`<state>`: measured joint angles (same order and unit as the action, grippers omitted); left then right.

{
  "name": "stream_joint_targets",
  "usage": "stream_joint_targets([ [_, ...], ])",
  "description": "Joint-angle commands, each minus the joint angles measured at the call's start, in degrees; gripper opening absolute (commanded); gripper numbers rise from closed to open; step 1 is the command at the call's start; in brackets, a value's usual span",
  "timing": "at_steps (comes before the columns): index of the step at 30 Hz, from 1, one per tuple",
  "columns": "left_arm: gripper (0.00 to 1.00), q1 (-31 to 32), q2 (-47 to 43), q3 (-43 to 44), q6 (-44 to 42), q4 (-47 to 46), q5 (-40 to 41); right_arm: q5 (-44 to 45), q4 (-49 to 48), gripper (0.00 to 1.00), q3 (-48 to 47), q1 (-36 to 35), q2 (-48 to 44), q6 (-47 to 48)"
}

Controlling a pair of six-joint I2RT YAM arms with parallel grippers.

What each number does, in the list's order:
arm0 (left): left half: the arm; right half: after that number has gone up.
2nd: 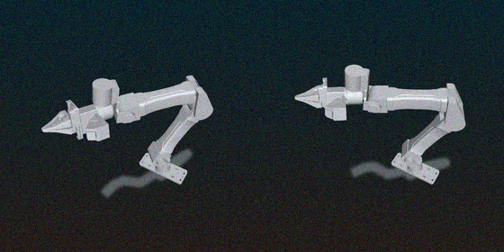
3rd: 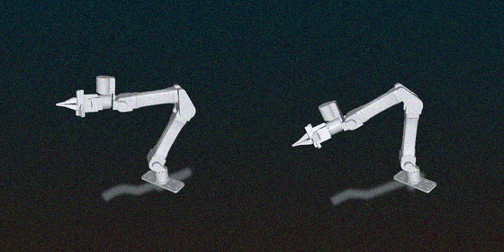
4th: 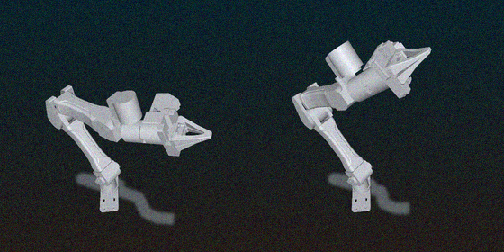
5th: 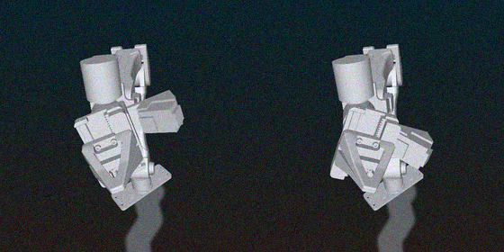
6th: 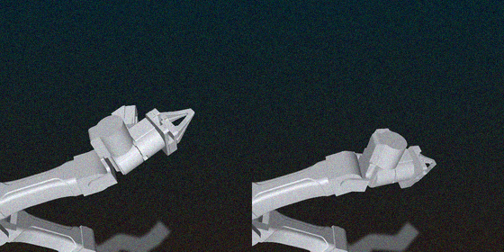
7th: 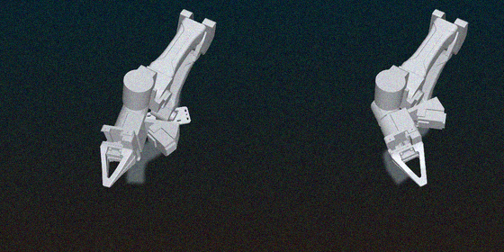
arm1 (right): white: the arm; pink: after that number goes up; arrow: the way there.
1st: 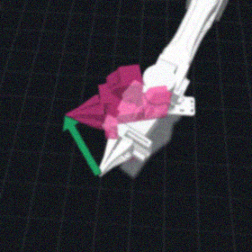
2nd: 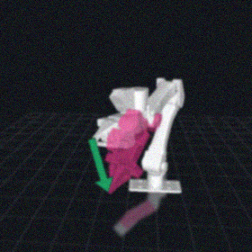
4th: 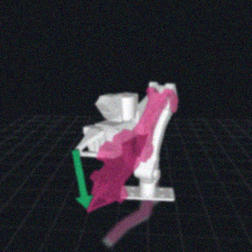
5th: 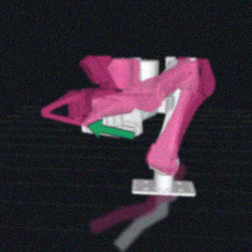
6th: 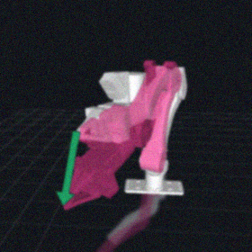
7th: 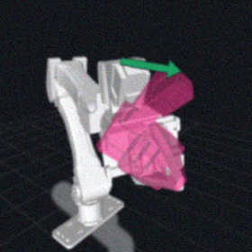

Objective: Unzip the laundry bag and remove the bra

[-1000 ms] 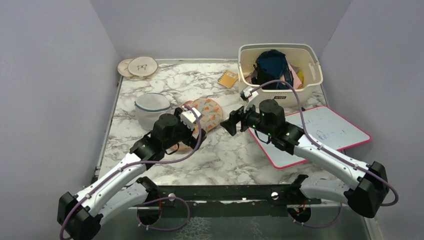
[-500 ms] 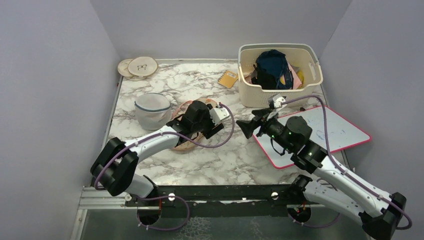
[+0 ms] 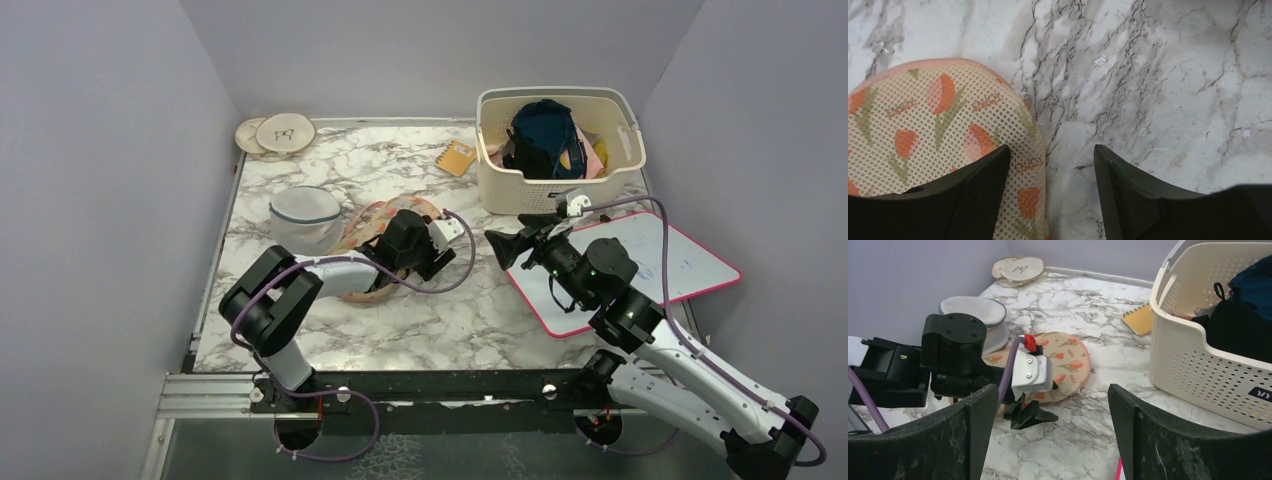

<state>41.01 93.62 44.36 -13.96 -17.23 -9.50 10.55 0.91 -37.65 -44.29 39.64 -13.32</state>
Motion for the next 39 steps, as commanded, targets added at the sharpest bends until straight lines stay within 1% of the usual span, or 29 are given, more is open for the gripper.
stream_joint_targets([
  [1, 0.52, 0.0, 2.6, 2.4, 2.6, -2.1, 1.8, 1.5, -0.3, 0.79, -0.4, 0.0, 1.4, -0.9],
  [4, 0.45, -0.7, 3.5, 3.8, 3.8, -0.3, 4.4, 1.1, 0.5, 0.78, -1.1, 0.0, 3.9, -0.9],
  [7, 0.34, -2.5, 6.0, 5.6, 6.5, 0.7, 5.5, 1.8, 1.7, 0.77, -1.5, 0.0, 6.2, -0.7],
  [9, 0.31, -3.2, 7.2, 7.2, 8.1, 1.5, 4.8, 2.1, 1.6, 0.77, -1.2, 0.0, 6.8, -0.7],
  [11, 0.32, -3.2, 8.2, 8.1, 9.1, 1.4, 4.7, 2.0, 1.4, 0.77, -0.9, 0.0, 7.0, -1.0],
  [14, 0.38, -3.2, 9.7, 9.7, 11.2, 2.9, 4.7, 2.1, 1.5, 0.77, -0.6, 0.0, 6.4, -1.6],
  [16, 0.4, -3.2, 9.7, 9.7, 12.1, 3.2, 7.5, 2.4, 1.6, 0.77, -0.3, 0.0, 5.8, -2.1],
  [19, 0.4, -3.1, 7.8, 10.0, 11.4, 4.2, 11.0, 2.9, 1.1, 0.77, 0.3, 0.0, 4.8, -2.4],
  [25, 0.44, -3.0, 4.2, 11.2, 13.0, 5.4, 13.8, 5.5, 2.7, 0.77, -0.4, 0.0, 3.7, -2.9],
  [31, 0.42, -3.0, 7.4, 16.3, 13.8, 9.2, 18.2, 7.8, 2.4, 0.77, 0.5, 0.0, 0.2, -2.6],
  [36, 0.43, -2.8, 10.3, 17.6, 14.1, 10.3, 20.3, 9.0, 3.4, 0.77, 0.5, 0.0, -0.2, -2.2],
  [38, 0.44, -2.5, 11.3, 17.6, 14.0, 10.5, 20.2, 9.0, 3.6, 0.77, 0.5, 0.0, 0.1, -2.2],
  [39, 0.47, -2.1, 11.8, 17.7, 14.0, 11.1, 20.1, 8.9, 3.6, 0.77, 0.5, 0.0, 0.2, -2.3],
])
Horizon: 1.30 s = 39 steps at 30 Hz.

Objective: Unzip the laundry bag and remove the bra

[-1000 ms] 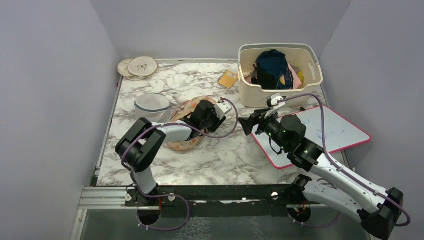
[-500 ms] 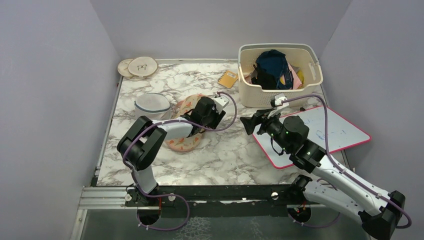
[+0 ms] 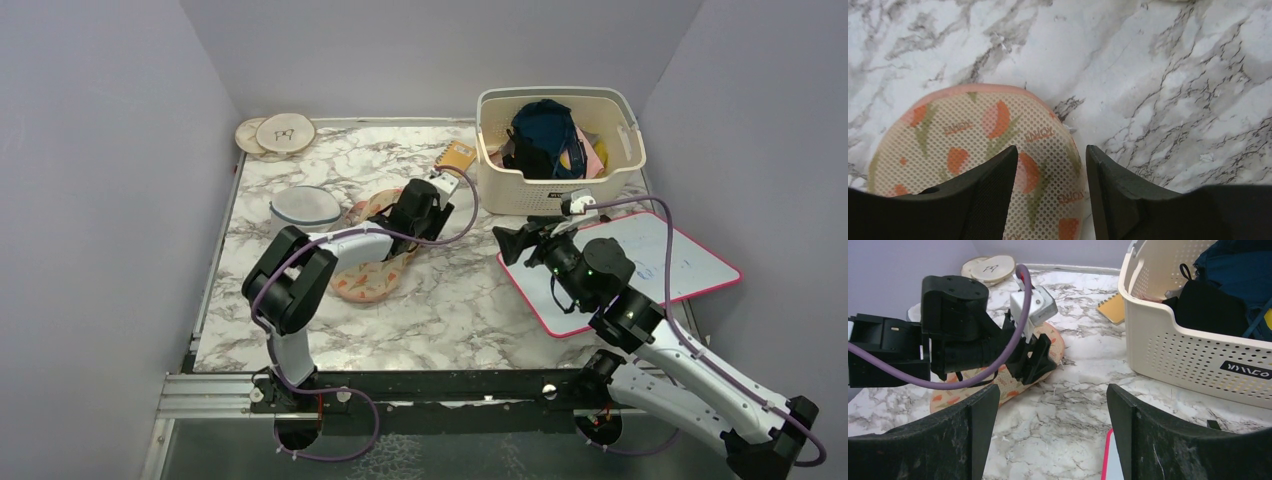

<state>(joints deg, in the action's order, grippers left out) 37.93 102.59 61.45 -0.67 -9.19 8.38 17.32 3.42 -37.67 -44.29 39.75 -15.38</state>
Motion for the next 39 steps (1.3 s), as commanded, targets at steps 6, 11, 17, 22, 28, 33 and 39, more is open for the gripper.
stream_joint_targets([
  [6, 0.5, 2.3, 5.2, 2.1, -0.1, 7.2, 6.3, 1.4, 0.8, 0.77, 0.8, 0.0, 0.9, -0.5],
  [11, 0.33, 2.3, 7.4, 3.0, -1.4, 8.0, 9.7, 1.2, 0.8, 0.76, 1.2, 0.0, 1.4, -0.7],
  [17, 0.0, 2.4, 5.6, 2.9, -2.9, 8.0, 6.7, 1.4, 2.0, 0.76, 1.0, 0.0, 2.2, -0.4],
  [22, 0.0, 2.4, -2.0, -0.7, -7.2, 5.2, -0.7, 3.3, 4.7, 0.76, -0.1, 0.0, 3.8, 1.4],
  [28, 0.0, 2.4, -13.2, -8.1, -15.4, 1.4, -10.3, 0.3, 2.0, 0.78, 2.0, 0.0, 3.8, 3.1],
  [33, 0.0, 2.4, -18.8, -10.8, -18.6, 0.9, -16.1, -5.1, -4.9, 0.78, 8.2, 0.0, 1.2, 3.2],
  [39, 0.0, 2.5, -22.5, -12.0, -21.3, 2.0, -18.9, -15.2, -13.3, 0.66, 11.2, 0.1, 4.6, 4.1],
])
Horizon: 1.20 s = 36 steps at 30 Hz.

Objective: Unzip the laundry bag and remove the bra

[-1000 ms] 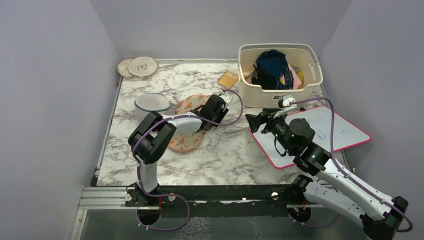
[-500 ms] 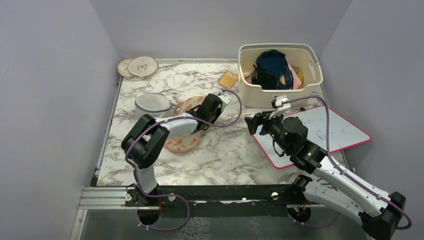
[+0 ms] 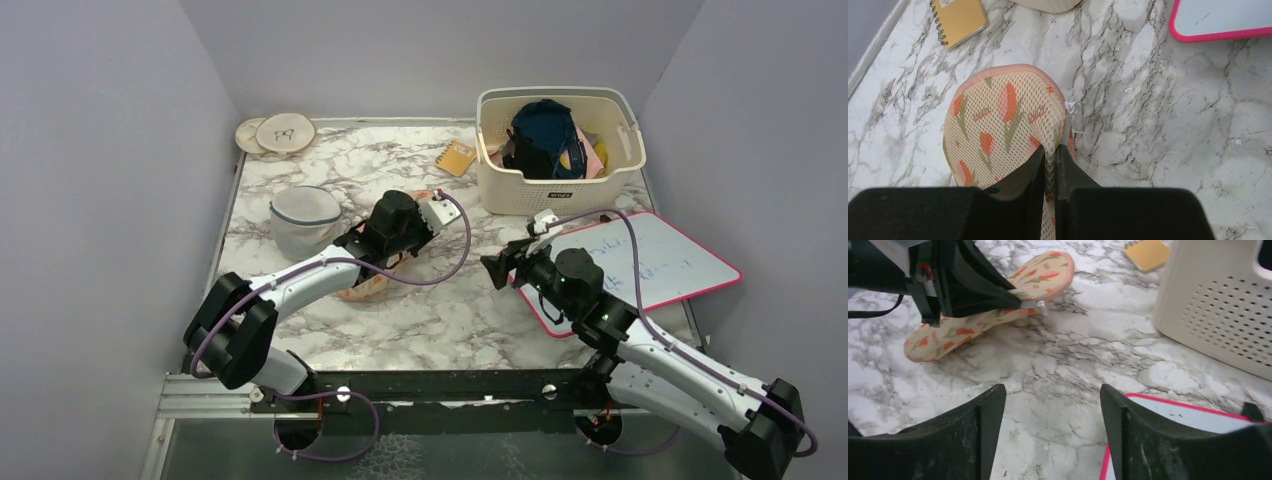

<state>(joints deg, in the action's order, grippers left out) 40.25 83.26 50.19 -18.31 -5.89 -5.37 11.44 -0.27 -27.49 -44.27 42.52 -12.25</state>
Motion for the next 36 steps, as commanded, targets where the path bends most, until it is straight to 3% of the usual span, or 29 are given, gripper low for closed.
stream_joint_targets([
  [1, 0.0, 0.2, -3.6, -0.9, -4.1, -1.2, -5.8, -12.4, -12.1, 0.63, 1.1, 0.3, 3.1, 1.0],
  [8, 0.0, 0.3, -5.1, -0.9, -5.4, -0.3, -7.0, -21.6, -15.6, 0.63, -7.0, 2.1, 20.9, 1.0],
  [12, 0.0, 0.4, -5.3, -0.5, -5.6, 0.1, -7.6, -25.5, -19.1, 0.62, -8.2, 4.9, 25.3, 1.5],
  [16, 0.0, 0.7, -5.2, -0.2, -5.9, 0.7, -7.7, -35.1, -23.3, 0.54, -8.6, 9.6, 28.5, 2.4],
  [26, 0.0, 1.6, -5.3, 0.5, -5.1, 1.5, -9.4, -36.7, -25.7, 0.39, -10.1, 13.4, 35.7, 0.9],
  [30, 0.0, 2.1, -4.8, 1.0, -5.3, 2.3, -8.6, -41.3, -27.2, 0.31, -11.6, 13.9, 39.9, 0.0],
  [36, 0.0, 2.6, -4.2, 1.2, -5.5, 2.8, -8.5, -40.7, -30.6, 0.31, -10.9, 14.4, 43.0, -2.1],
])
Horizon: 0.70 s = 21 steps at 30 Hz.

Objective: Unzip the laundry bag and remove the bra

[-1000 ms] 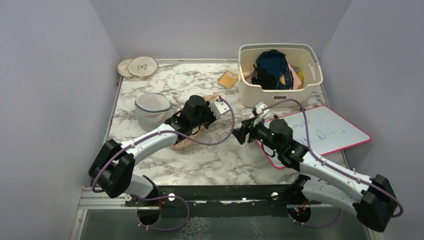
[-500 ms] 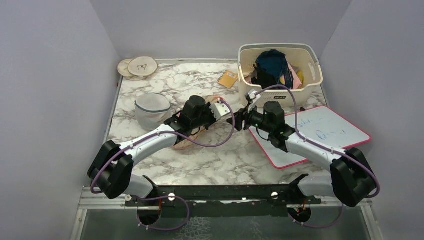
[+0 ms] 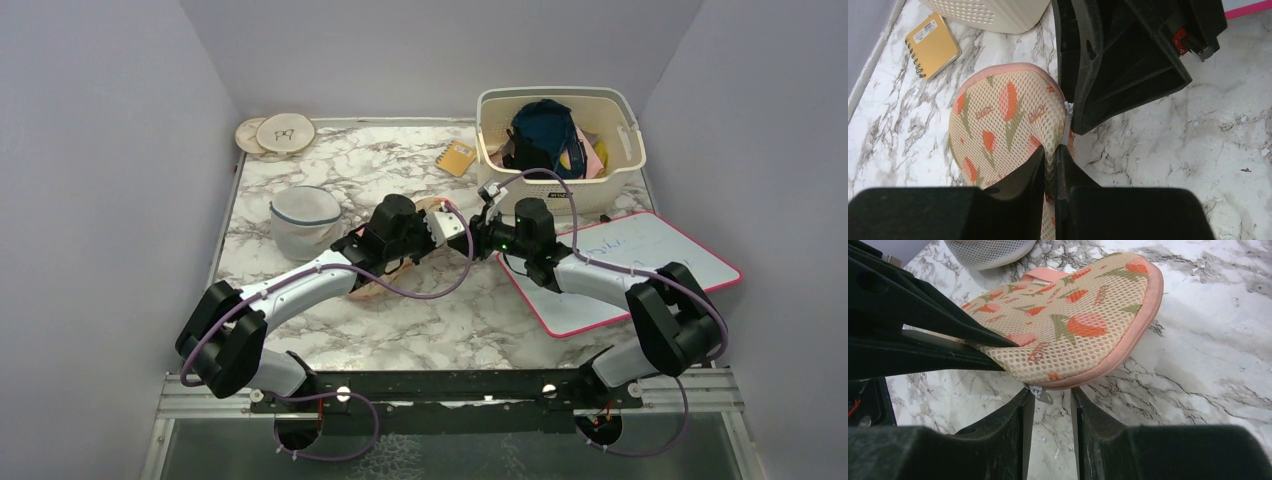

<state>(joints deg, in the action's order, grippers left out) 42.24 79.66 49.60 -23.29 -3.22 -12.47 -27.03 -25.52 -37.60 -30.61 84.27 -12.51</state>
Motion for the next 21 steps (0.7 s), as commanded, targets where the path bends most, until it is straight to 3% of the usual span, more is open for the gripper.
stream_joint_targets([
  [1, 0.0, 0.8, -0.6, 1.8, -0.5, 0.2, -1.4, -2.8, -5.6, 0.31, -0.9, 0.8, 1.6, -1.9],
  [7, 0.0, 1.3, -0.1, 2.2, -0.7, 0.7, -1.3, -4.2, -6.5, 0.27, -0.4, 0.8, 1.3, -1.7],
  [15, 0.0, 1.5, 0.1, 2.0, -1.2, 0.5, 0.0, -0.3, -3.1, 0.01, 0.2, 0.8, -0.6, 0.3],
  [21, 0.0, 1.8, 0.4, 1.8, -1.7, 0.5, 0.6, 6.1, 1.0, 0.01, 0.4, 0.8, -2.0, 2.2],
])
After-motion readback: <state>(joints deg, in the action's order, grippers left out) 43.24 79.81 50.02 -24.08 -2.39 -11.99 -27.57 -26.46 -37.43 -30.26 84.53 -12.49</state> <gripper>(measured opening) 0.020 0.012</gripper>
